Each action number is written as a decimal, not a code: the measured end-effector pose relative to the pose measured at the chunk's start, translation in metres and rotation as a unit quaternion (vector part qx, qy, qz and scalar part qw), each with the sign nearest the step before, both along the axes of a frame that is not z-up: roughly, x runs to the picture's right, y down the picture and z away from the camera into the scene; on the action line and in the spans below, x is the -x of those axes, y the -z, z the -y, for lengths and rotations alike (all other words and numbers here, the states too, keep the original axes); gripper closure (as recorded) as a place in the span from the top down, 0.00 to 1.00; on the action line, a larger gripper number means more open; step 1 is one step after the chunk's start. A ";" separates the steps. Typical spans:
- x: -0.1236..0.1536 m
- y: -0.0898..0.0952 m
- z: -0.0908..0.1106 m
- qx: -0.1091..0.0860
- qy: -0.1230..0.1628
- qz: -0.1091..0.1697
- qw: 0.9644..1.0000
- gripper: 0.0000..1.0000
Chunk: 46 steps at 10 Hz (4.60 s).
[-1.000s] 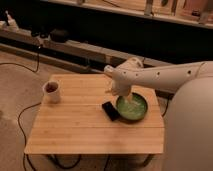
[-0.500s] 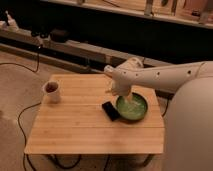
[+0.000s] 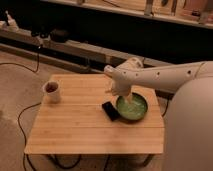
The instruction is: Drag the ceramic bowl in a circle
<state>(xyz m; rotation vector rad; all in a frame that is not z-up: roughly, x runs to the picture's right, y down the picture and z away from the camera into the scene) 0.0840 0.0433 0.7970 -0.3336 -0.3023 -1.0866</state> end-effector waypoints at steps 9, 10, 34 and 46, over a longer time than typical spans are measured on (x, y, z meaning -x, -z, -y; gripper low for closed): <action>-0.096 -0.017 0.011 -0.016 -0.030 0.007 0.999 0.80; -0.110 -0.016 0.011 -0.013 -0.037 0.009 0.999 0.80; -0.114 -0.096 -0.096 0.093 -0.054 -0.003 0.994 0.41; -0.182 -0.063 -0.069 0.031 -0.120 -0.061 0.990 0.14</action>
